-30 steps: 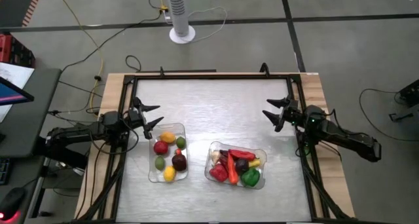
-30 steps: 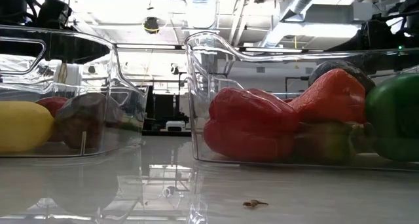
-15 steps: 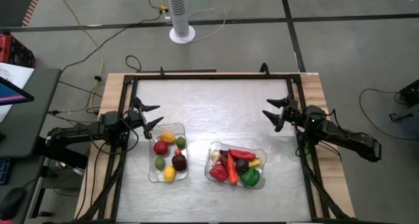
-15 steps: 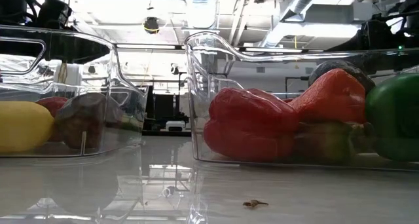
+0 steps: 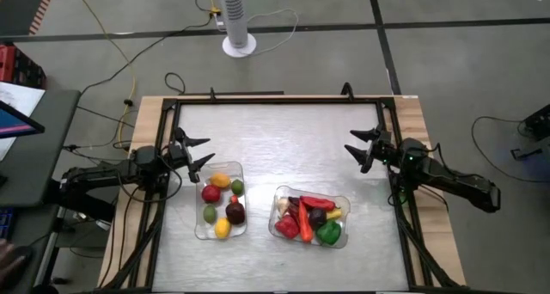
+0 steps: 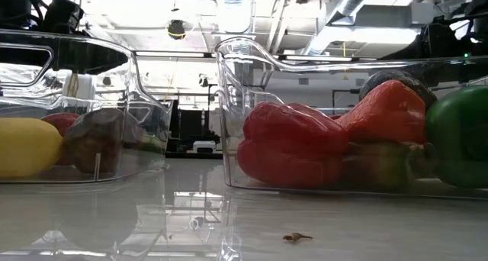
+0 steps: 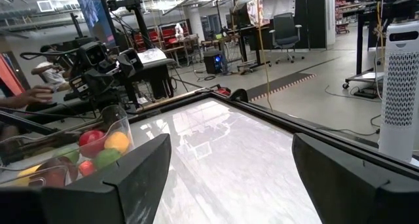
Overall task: Sort produce into baskets
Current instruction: Return to Home Position
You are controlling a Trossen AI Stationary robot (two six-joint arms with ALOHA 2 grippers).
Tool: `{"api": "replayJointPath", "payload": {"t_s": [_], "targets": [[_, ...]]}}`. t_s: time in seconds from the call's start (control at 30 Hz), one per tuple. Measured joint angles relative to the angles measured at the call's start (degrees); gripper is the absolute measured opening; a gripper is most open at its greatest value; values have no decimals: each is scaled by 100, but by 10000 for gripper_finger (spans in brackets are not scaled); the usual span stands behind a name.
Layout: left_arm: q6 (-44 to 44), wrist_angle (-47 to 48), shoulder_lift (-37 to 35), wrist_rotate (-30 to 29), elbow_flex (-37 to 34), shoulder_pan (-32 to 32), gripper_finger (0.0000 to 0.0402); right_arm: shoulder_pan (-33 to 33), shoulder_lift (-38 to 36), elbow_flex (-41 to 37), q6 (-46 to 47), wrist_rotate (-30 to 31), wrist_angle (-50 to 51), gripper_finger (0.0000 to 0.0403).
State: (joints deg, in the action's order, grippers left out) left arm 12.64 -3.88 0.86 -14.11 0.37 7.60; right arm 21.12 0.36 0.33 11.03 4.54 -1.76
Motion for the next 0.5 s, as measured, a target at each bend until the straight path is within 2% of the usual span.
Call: {"api": "replayJointPath", "payload": {"t_s": [0.5], "targets": [[-3, 0, 0, 0, 1, 0, 231, 0, -1, -2, 1, 0, 0, 344]]}}
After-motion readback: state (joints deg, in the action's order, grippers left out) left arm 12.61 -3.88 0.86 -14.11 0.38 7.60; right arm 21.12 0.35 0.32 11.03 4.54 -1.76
